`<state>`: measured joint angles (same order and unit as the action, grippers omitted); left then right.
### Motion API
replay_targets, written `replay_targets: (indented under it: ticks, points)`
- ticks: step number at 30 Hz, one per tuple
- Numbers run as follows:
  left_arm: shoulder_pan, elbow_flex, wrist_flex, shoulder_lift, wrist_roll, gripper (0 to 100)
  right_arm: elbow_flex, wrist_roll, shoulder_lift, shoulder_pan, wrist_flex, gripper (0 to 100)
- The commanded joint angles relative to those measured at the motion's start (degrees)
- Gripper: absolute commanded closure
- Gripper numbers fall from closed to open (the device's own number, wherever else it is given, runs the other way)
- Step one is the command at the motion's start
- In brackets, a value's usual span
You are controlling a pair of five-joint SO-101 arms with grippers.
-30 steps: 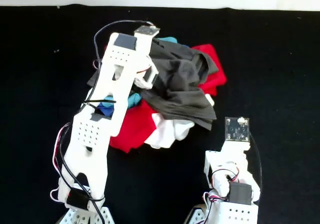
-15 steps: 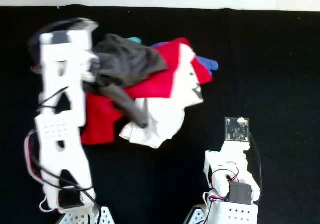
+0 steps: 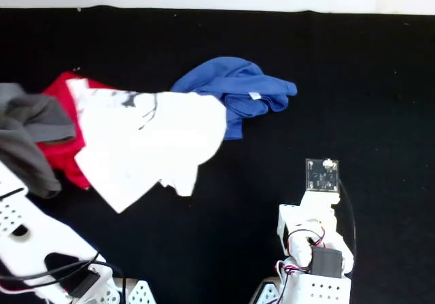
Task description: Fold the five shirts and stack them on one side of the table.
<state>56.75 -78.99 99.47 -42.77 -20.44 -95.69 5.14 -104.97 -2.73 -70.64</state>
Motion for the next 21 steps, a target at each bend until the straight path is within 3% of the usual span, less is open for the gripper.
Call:
replay_targets:
  ticks: [1, 6, 10, 16, 21]
  points:
    - [5.05, -6.11, 0.18, 5.05, -1.49, 99, -7.60, -0.35, -0.22, 0.31, -0.22, 99.2]
    - [10.51, -17.01, -0.97, 5.05, -1.23, 99, -7.60, -0.35, -0.22, 0.31, -0.22, 99.2]
    - [12.62, -15.96, -5.80, 8.31, -1.14, 99, -7.60, -0.35, -0.22, 0.40, -0.22, 99.2]
    - [5.32, -15.87, 0.26, 6.90, -1.41, 99, -7.60, -0.62, -0.22, 0.40, -0.22, 99.2]
    - [-1.71, -15.87, 1.76, 2.86, -1.23, 80, -7.60, -0.35, -0.22, 0.40, 0.13, 99.0]
